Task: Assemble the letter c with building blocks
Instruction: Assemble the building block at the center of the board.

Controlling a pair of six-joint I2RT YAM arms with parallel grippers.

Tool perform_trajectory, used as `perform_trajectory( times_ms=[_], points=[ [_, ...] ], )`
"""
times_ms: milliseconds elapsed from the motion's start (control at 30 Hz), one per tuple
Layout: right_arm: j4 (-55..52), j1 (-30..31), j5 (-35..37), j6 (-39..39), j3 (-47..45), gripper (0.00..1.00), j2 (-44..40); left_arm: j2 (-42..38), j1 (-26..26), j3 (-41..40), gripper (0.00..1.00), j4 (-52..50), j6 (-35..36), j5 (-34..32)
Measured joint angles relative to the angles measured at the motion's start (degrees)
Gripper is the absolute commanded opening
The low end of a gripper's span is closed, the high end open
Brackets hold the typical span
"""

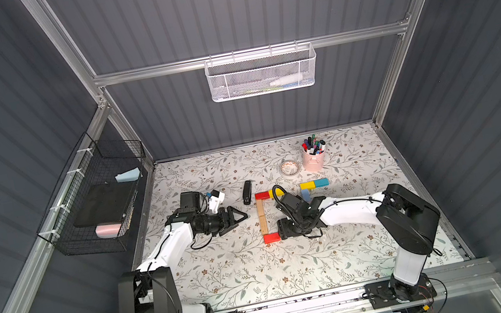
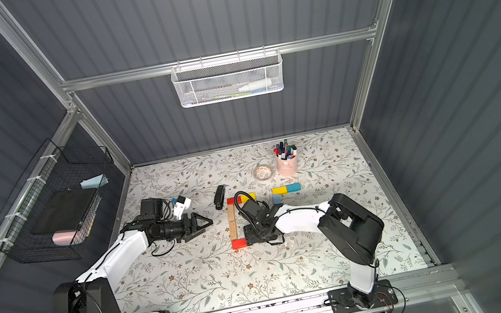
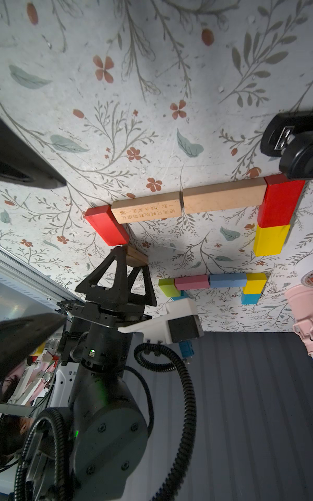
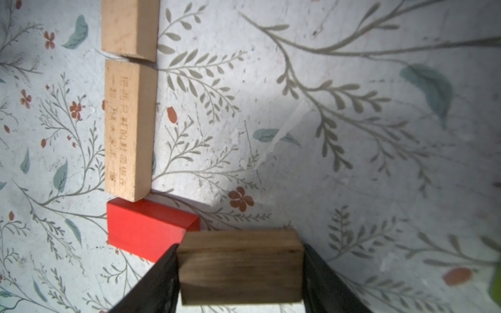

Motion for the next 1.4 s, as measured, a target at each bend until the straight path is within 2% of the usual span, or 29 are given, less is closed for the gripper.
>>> perform_trajectory(
  times_ms=[433, 667, 1000, 1167, 1333, 1400],
  points=[
    [1.95, -0.07, -1.09, 0.04, -1.36, 0.74, -0.9, 0.22, 0.0, 0.0, 0.71, -0.02, 0.0, -0.04],
    [2.23, -0.35, -1.97, 0.33, -4.24, 0.74, -5.4, 0.48, 0.0, 0.0, 0.71, 0.0, 0.0, -0.59],
    [4.22, -0.96, 1.31, -0.48, -8.66, 0.76, -25.33, 0.04, -0.37, 0.02, 0.75, 0.02, -0.07, -4.0],
    [7.76, -2.78, 9.73, -4.68, -15.58, 0.81, -38.6, -4.48, -0.37, -0.13, 0.76, 1.95, -2.51, -8.92],
    [14.45, -7.54, 18.73, -12.0, -24.09, 0.99, -49.9, -11.65, -0.37, -3.52, 0.76, 12.15, -8.02, -17.92],
    [17.44, -9.9, 22.45, -15.08, -26.71, 0.99, -52.87, -13.33, -0.39, -5.25, 0.76, 15.74, -8.9, -22.45]
  ],
)
